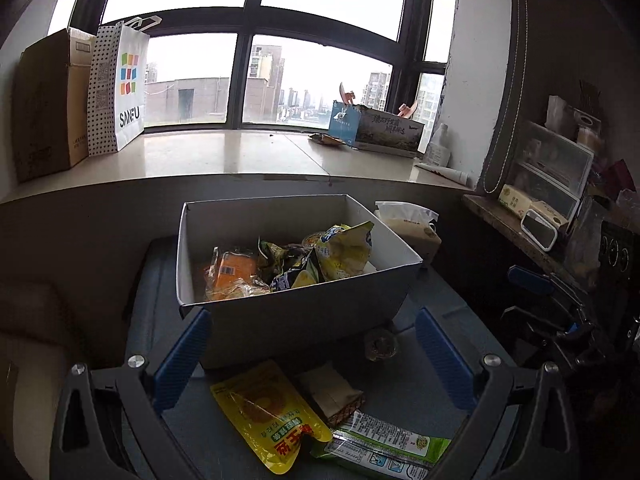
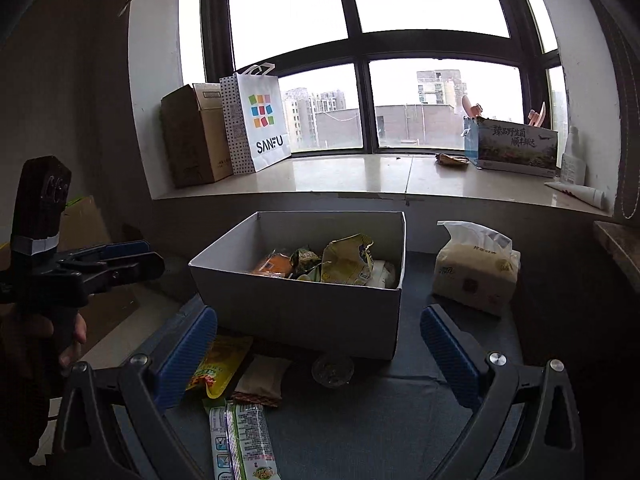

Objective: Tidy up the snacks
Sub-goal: 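Grasp the long green-white snack bag with the right gripper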

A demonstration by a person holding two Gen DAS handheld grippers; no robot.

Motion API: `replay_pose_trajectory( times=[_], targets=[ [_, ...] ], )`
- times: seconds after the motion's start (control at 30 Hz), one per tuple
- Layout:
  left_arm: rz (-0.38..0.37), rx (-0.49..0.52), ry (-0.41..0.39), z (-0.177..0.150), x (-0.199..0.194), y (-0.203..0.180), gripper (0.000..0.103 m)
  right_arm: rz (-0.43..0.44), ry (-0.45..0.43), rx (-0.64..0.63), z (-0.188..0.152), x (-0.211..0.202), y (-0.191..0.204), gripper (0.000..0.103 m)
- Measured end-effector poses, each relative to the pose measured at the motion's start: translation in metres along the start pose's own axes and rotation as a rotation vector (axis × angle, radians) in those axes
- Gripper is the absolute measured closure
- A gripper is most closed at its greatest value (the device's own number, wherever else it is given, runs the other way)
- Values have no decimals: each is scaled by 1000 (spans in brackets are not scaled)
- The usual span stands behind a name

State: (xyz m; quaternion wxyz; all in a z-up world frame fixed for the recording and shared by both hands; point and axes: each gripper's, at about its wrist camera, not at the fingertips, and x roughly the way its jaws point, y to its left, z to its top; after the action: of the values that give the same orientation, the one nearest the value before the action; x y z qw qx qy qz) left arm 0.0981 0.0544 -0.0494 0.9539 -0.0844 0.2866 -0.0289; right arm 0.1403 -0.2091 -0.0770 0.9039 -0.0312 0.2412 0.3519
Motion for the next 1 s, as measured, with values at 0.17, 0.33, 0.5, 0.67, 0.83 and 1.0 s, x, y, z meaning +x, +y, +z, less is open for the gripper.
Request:
replay_pose_trajectory(
  times=[0.17,0.33,0.5,0.67,0.83,1.0],
  targets=[
    [-3,-49,23,-37,-9,-1,0,-11,50,82,-41,-17,-17,0],
    [11,-107,45,-60,-17,4,0,-24,138,121,-71,-13,-27,0],
    [38,-139,53,-71,-23,15,0,26,238,90,-85,9,-9,0],
    [65,-188,63,-77,-25,32,0,105,361,-77,-92,43,33,0],
    [90,-219,67,-80,-26,43,0,138,464,-220,-99,75,73,0],
    [109,-257,110,-86,-16,50,0,120,555,-266,-109,99,88,0]
  ],
)
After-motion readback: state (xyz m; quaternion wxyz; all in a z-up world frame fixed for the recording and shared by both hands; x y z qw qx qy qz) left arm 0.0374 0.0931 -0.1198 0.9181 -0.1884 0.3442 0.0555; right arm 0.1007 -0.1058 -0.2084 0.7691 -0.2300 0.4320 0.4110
